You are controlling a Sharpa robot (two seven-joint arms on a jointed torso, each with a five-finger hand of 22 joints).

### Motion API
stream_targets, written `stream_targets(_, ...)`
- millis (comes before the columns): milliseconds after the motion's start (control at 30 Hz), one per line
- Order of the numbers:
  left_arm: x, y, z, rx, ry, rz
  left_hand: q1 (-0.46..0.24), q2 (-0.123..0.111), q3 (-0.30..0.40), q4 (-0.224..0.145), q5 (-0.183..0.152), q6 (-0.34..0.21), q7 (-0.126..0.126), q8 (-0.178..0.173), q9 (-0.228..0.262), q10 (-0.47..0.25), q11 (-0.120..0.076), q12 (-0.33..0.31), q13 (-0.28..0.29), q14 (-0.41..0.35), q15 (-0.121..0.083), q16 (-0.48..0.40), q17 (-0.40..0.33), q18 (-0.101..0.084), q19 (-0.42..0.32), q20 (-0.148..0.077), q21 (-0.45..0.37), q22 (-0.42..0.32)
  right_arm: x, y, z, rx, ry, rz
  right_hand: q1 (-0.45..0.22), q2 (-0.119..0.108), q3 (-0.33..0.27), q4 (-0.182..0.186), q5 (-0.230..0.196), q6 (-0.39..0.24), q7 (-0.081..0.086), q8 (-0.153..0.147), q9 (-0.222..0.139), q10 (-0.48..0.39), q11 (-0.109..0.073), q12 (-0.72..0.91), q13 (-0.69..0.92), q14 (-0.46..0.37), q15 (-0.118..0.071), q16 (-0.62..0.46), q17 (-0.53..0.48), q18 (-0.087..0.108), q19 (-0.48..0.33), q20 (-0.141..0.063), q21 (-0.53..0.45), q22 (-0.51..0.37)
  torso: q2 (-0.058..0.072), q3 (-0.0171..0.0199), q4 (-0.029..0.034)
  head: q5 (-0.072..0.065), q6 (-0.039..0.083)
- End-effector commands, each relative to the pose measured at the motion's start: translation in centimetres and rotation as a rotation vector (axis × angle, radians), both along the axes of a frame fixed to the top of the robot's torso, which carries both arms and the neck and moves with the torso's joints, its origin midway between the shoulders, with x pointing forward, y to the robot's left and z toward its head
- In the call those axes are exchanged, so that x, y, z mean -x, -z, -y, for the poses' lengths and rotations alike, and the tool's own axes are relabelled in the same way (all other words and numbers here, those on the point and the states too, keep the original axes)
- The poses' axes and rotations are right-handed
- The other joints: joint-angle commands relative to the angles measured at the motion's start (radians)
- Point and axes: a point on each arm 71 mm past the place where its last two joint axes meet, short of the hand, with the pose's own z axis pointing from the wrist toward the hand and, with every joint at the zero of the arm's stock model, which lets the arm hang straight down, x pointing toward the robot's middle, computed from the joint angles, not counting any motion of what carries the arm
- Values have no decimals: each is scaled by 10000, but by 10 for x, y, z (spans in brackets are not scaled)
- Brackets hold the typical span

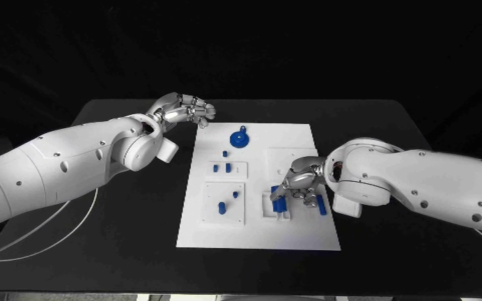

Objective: Assemble the parts on the task board

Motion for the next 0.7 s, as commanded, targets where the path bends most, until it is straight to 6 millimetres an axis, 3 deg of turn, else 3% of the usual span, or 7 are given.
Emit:
stream_targets(33,0,-1,2,123,127,3,-91,-22,15,62,-18,-78,106,71,-10,-69,-17,47,16,53,47,-51,16,202,32,24,-49,13,1,1,-1,145,-209,-123,-55,-66,-44,-1,1,58,-2,-33,-7,24,1,-41,16,21,-73,-61,16,206,-21,-9,36,174,-8,1,-8,35,-42)
stream_targets(467,1,-1,-1,111,76,6,-87,-21,18,65,-21,-81,105,78,-17,-69,-18,47,17,51,47,-57,23,204,31,23,-55,18,2,4,-6,323,-403,53,-106,-39,-51,26,0,53,3,-52,-14,12,6,-66,33,18,-69,-72,21,206,-37,-3,33,171,-7,8,-35,62,-31)
stream_targets(700,1,-1,-1,114,91,0,-85,-24,18,65,-22,-83,105,82,-21,-70,-19,47,18,51,47,-60,26,205,30,23,-58,20,3,5,-8,322,-468,6,-144,-41,-60,42,-2,53,5,-61,-17,7,8,-80,43,15,-67,-80,23,206,-47,1,31,169,-7,7,-13,67,-59)
